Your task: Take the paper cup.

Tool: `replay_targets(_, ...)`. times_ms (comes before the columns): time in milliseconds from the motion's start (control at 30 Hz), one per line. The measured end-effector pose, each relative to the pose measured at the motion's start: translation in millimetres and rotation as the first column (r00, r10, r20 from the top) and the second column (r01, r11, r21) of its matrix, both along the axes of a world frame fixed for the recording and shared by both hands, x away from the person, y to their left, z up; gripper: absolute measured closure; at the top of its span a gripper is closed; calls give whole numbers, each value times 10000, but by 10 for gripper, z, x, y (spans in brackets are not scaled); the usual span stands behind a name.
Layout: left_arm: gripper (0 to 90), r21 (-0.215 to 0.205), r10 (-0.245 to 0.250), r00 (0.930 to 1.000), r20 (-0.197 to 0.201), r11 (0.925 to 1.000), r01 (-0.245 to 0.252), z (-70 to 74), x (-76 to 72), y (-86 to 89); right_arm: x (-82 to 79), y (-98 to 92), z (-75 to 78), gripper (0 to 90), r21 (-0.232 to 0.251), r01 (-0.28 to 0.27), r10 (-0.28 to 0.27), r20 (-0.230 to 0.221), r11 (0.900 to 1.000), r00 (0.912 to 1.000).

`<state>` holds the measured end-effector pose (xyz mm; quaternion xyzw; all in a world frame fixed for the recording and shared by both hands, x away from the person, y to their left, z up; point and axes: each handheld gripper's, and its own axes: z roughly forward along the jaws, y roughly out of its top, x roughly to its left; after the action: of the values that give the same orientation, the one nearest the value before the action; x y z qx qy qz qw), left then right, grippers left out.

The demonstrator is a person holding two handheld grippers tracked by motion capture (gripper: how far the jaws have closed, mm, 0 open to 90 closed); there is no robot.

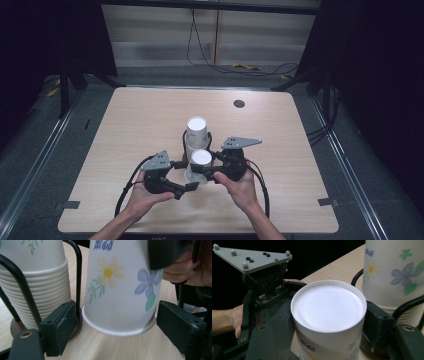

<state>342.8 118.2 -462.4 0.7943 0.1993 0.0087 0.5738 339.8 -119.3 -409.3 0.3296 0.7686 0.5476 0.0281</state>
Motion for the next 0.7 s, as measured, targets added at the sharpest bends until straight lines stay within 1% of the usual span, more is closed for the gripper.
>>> replay_targets(100,161,-117,66,9999,109,9999,-65,9,-5,-6,-5,23,-17,339,-29,-75,74,-9,10000,10000)
replay_targets(233,172,-77,-26,9999,112,10000,27,6,-11,-16,-11,39,-27,339,-3,-79,79,-8,10000,10000)
replay_targets(333,221,-276,5,9999,124,9996,-1,19,-27,-23,-17,60,-27,339,-18,-163,163,6,9999,9999)
replay_targets(467,219,-348,-38,9998,202,9994,45,23,-23,-27,-32,75,-9,340,37,-204,204,80,9998,9998)
replay_targets(567,213,-410,-73,9999,100,9991,78,18,-20,-32,-40,82,-7,340,59,-222,221,84,9997,9997)
replay_targets(600,212,-343,-56,9999,115,9994,59,16,-20,-33,-43,88,-9,339,73,-242,242,77,9997,9997)
replay_targets(700,210,-384,-117,9999,-35,9992,115,3,-10,-48,-45,101,-16,339,108,-274,273,83,9996,9996)
